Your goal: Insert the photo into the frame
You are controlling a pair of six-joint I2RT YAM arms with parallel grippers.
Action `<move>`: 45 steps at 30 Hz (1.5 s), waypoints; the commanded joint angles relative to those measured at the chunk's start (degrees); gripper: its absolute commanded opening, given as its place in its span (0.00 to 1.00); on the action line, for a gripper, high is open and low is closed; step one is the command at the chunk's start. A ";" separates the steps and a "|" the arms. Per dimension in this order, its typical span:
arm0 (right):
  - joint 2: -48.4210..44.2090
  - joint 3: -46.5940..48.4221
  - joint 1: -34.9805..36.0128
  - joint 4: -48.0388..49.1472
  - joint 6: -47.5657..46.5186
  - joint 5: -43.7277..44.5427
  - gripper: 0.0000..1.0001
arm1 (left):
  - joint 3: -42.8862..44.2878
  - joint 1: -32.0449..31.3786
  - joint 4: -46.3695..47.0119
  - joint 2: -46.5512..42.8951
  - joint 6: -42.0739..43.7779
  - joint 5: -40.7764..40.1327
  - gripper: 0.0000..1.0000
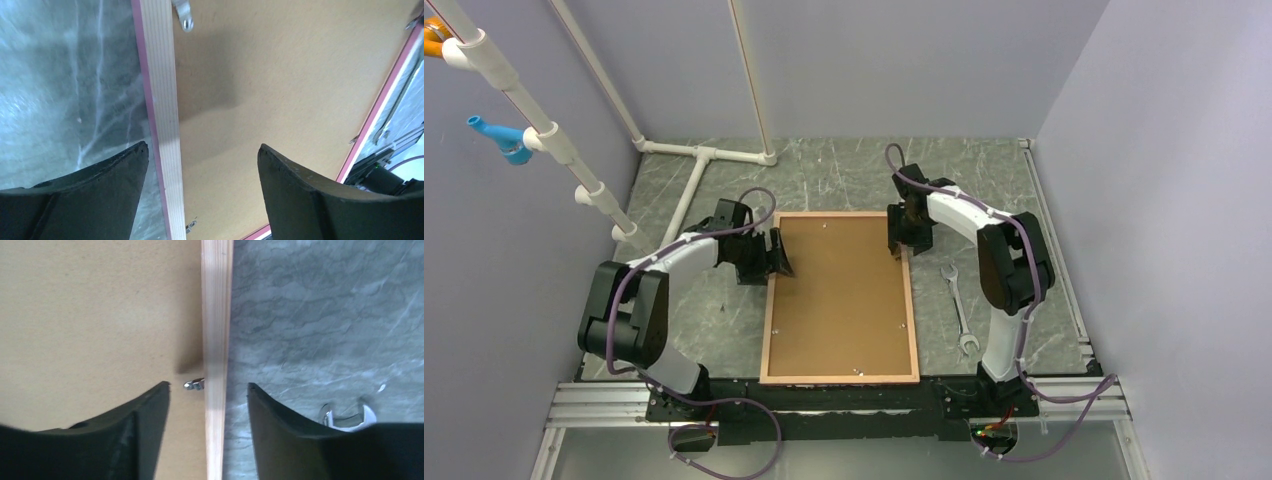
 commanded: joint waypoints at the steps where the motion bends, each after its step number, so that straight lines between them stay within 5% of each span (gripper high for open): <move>1: -5.64 -0.42 -0.84 0.06 0.22 -3.78 0.67 | 5.04 1.89 1.14 1.95 0.47 2.94 0.84; 8: -7.12 -2.31 -2.44 1.40 0.75 -8.03 0.78 | 11.71 2.87 -1.14 6.96 1.29 -0.69 0.83; 30: -6.84 -6.34 -2.81 3.39 0.61 -11.36 0.79 | 23.31 -3.16 -5.09 19.00 3.50 -22.24 0.63; 37: -6.61 -6.55 -2.83 3.20 0.57 -11.01 0.79 | 23.24 -3.79 -5.02 19.66 4.20 -22.28 0.49; 42: -6.42 -5.95 -2.81 2.81 0.36 -10.76 0.79 | 20.17 -3.80 -2.99 19.17 4.58 -20.14 0.19; 45: -6.34 -5.92 -2.83 2.71 0.32 -10.66 0.79 | 18.17 -3.80 -1.79 18.59 4.21 -18.76 0.09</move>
